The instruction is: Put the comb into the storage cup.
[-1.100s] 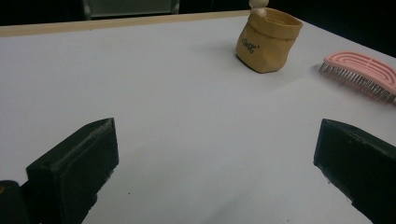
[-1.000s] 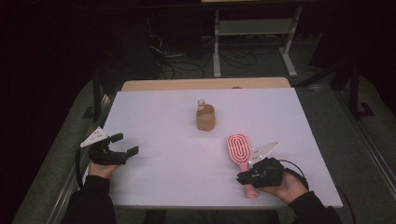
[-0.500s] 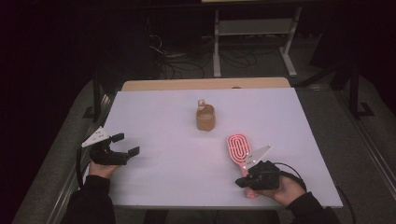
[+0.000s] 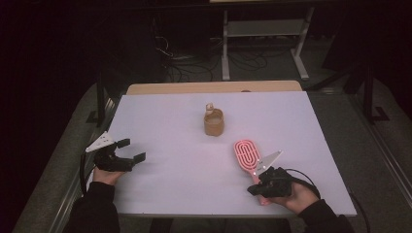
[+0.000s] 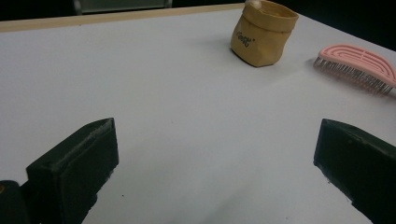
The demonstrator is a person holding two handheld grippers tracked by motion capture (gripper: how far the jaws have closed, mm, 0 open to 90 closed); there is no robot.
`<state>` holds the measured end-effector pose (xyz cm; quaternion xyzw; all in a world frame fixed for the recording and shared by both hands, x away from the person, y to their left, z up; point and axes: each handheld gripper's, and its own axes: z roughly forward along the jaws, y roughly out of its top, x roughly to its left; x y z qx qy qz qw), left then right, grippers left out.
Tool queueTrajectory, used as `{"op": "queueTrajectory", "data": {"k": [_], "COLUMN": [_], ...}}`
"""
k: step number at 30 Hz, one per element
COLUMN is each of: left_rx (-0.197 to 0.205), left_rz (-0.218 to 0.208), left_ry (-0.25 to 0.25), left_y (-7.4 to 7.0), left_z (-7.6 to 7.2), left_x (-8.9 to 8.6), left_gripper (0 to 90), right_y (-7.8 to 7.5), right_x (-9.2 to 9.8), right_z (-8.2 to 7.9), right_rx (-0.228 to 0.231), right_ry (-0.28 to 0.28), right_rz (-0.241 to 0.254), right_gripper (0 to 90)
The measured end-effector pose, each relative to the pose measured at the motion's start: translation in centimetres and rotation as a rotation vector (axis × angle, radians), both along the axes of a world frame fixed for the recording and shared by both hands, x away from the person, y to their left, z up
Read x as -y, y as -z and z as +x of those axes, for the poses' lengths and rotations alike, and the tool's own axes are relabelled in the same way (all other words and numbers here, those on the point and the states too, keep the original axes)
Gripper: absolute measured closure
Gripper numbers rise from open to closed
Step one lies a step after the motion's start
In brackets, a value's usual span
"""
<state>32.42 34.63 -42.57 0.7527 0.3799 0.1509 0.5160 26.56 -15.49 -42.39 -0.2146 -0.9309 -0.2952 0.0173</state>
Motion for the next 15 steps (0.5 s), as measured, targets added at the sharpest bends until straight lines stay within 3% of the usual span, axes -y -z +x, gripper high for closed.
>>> {"op": "queueTrajectory", "data": {"k": [15], "left_rx": [0.003], "left_rz": [0.001], "left_ry": [0.000], "left_y": [-0.07], "left_z": [-0.07], "left_x": [0.00], "left_gripper": [0.0], "right_y": [0.20], "right_x": [0.89], "right_z": [0.14], "right_rx": [-0.002], "right_ry": [0.032], "right_rz": [-0.022], "right_gripper": [88.0]}}
